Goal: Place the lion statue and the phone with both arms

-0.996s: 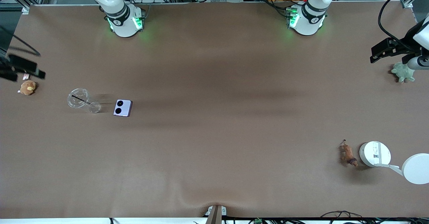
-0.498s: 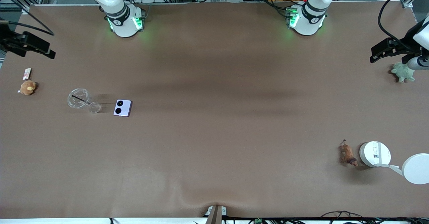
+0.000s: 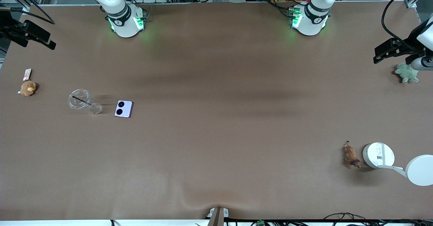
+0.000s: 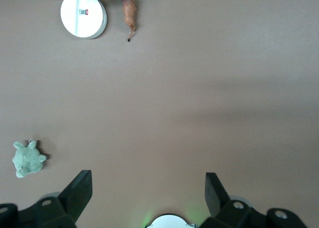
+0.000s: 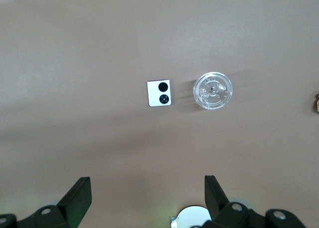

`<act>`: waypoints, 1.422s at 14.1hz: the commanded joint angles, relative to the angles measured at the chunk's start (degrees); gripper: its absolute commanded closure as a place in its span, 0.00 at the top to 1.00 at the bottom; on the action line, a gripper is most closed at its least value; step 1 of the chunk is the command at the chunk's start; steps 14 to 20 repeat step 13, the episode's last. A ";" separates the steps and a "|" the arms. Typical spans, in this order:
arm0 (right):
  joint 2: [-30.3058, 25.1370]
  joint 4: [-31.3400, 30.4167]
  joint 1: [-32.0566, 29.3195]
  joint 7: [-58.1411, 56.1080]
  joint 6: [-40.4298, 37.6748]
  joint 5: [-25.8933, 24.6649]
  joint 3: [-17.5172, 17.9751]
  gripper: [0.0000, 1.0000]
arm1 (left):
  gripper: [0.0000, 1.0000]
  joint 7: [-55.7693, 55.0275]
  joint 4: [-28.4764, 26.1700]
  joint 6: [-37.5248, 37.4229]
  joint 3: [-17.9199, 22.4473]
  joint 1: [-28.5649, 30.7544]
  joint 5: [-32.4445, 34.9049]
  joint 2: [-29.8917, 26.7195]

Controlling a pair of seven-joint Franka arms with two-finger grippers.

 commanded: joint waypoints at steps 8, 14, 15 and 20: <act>3.14 5.17 -1.28 -5.78 -1.11 -1.76 0.63 1.00 | 1.00 -0.57 -0.05 -0.57 -0.16 0.23 -1.18 -0.39; 3.49 5.26 -1.11 -5.95 -1.11 -1.67 0.63 1.00 | 1.00 -0.13 -0.05 -0.57 -0.07 0.41 -1.09 -0.22; 3.49 5.26 -1.11 -5.95 -1.11 -1.67 0.63 1.00 | 1.00 -0.13 -0.05 -0.57 -0.07 0.41 -1.09 -0.22; 3.49 5.26 -1.11 -5.95 -1.11 -1.67 0.63 1.00 | 1.00 -0.13 -0.05 -0.57 -0.07 0.41 -1.09 -0.22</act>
